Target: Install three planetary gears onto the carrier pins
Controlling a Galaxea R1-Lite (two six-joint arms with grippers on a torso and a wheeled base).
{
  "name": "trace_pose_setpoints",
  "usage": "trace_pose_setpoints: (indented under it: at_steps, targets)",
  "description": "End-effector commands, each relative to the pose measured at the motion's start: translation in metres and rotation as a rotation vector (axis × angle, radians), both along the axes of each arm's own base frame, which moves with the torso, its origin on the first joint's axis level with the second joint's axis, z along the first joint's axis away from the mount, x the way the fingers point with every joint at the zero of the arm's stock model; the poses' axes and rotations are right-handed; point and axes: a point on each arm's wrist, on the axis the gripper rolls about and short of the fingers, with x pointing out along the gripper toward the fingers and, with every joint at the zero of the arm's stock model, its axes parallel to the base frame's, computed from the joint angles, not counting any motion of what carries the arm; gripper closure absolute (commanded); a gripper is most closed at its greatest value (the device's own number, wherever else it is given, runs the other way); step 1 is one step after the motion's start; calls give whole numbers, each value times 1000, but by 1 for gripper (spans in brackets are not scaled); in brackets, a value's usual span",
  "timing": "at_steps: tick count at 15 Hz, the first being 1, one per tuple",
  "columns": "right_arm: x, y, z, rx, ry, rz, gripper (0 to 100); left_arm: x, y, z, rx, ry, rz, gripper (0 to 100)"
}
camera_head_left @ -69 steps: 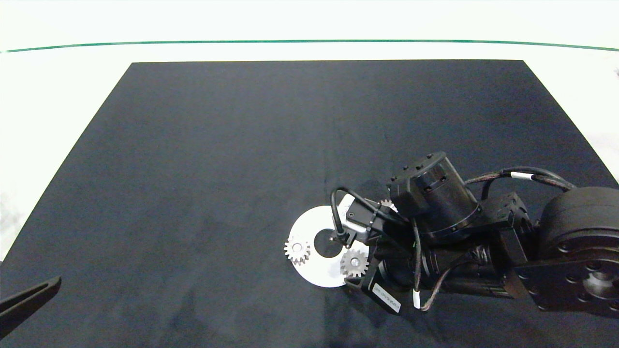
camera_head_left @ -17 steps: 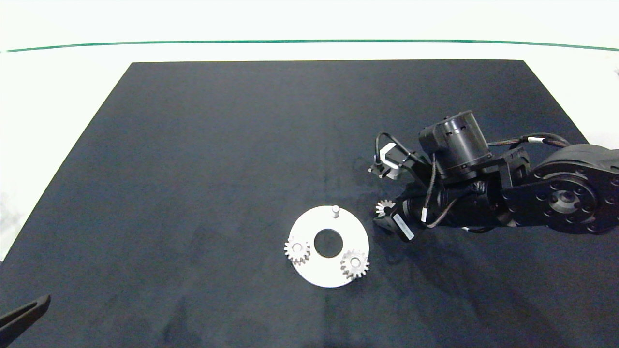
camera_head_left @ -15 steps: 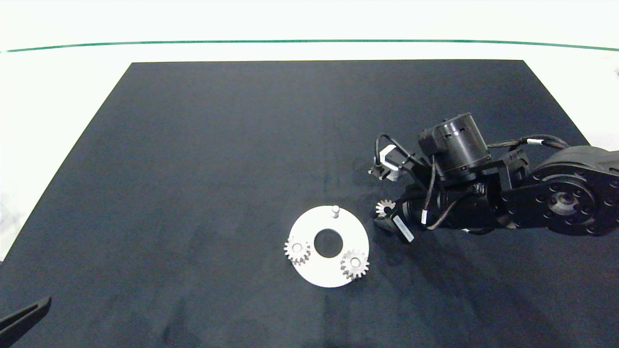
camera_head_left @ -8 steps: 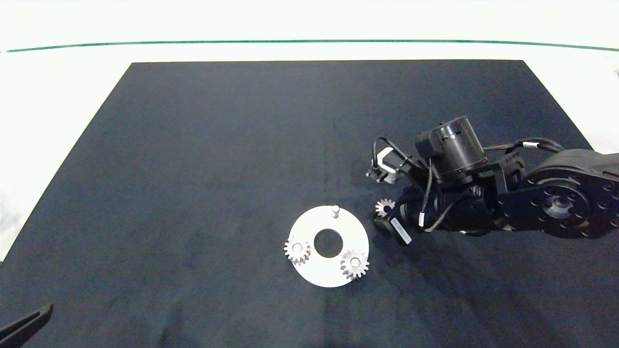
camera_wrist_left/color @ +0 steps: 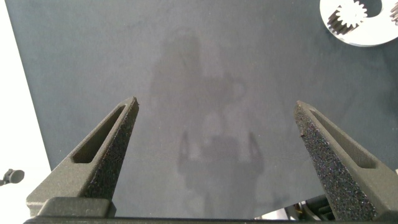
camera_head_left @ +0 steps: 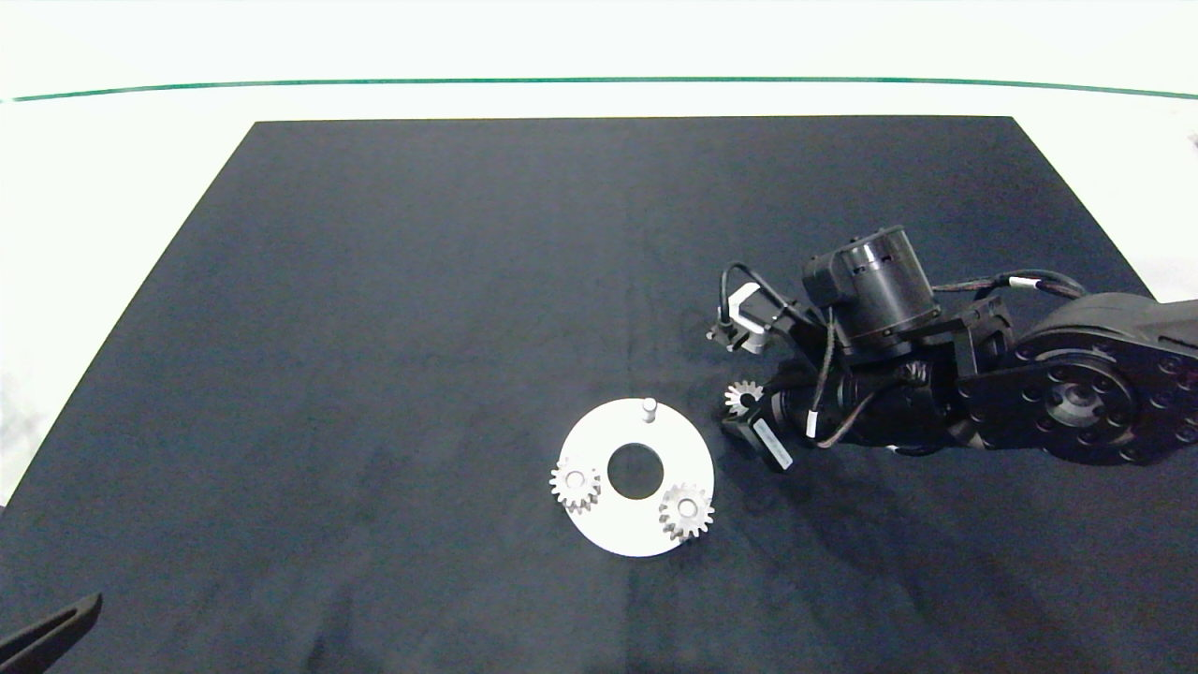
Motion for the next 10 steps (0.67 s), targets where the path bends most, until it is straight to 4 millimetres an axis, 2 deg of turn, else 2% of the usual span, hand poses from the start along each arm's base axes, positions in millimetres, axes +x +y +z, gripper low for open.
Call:
trace_pose_setpoints:
  at_steps: [1,7,10]
  targets:
    - [-3,0,4,1,-9,6,78,0,0,-2,6,6,2,0]
    - [-27,10,30,42,-69,73,78,-1,1,-6,7,13,5,0]
    - [-27,16,39,50,-82,86,78,-2,2,-8,8,11,4,0]
